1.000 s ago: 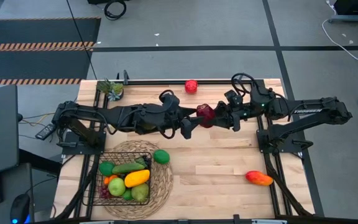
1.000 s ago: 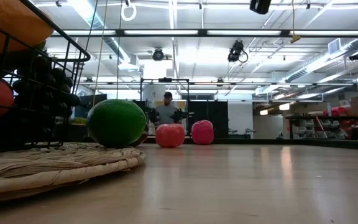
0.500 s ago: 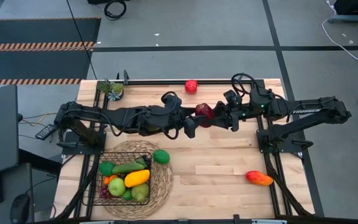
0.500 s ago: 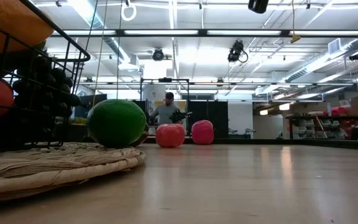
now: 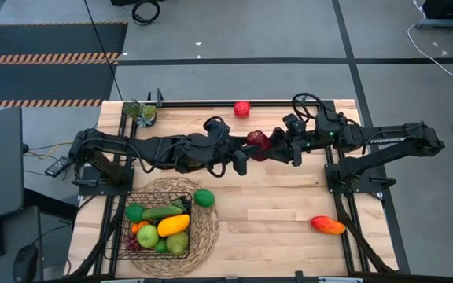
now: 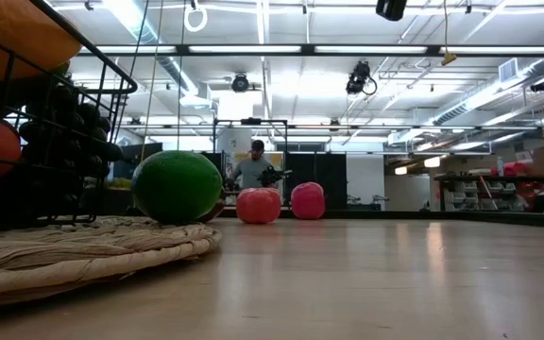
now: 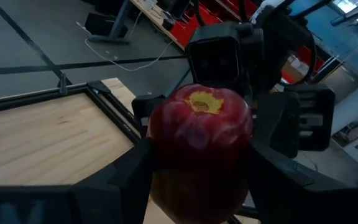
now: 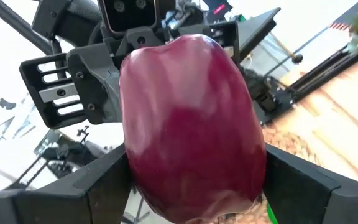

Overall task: Build produce basket
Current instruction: Put the bottom dark red apple into the black wire basket, then put the lime into the black wire basket

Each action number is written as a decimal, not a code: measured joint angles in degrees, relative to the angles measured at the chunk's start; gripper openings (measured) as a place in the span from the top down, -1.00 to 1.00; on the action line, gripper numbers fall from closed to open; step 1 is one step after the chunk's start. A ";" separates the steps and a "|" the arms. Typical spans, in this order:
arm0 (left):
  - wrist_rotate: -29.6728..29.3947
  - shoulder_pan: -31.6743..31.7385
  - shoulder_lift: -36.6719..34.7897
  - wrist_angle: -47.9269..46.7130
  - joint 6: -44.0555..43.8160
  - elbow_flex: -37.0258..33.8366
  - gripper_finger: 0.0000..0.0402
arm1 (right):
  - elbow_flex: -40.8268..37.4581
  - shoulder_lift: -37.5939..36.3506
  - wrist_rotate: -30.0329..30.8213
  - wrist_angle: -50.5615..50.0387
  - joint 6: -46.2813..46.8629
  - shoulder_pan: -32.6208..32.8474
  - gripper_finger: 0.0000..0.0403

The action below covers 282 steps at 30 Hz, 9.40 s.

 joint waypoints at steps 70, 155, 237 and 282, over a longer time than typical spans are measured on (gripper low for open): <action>27.13 -25.91 -9.84 -75.28 -44.09 -9.60 -0.28 | -0.01 0.07 -5.80 -30.18 0.49 -12.37 -0.57; 38.96 2.37 14.29 -46.36 7.05 1.73 -0.76 | -0.03 -1.17 -0.44 -55.62 -12.51 -4.39 -0.49; 30.08 2.61 27.07 -76.30 23.19 38.22 -0.34 | -0.03 -11.84 -7.63 -57.69 -0.98 -4.91 -0.49; 23.49 -17.89 -11.49 -77.43 -14.42 -4.23 -0.38 | -0.03 -13.27 -5.07 -54.91 0.27 -4.87 -0.49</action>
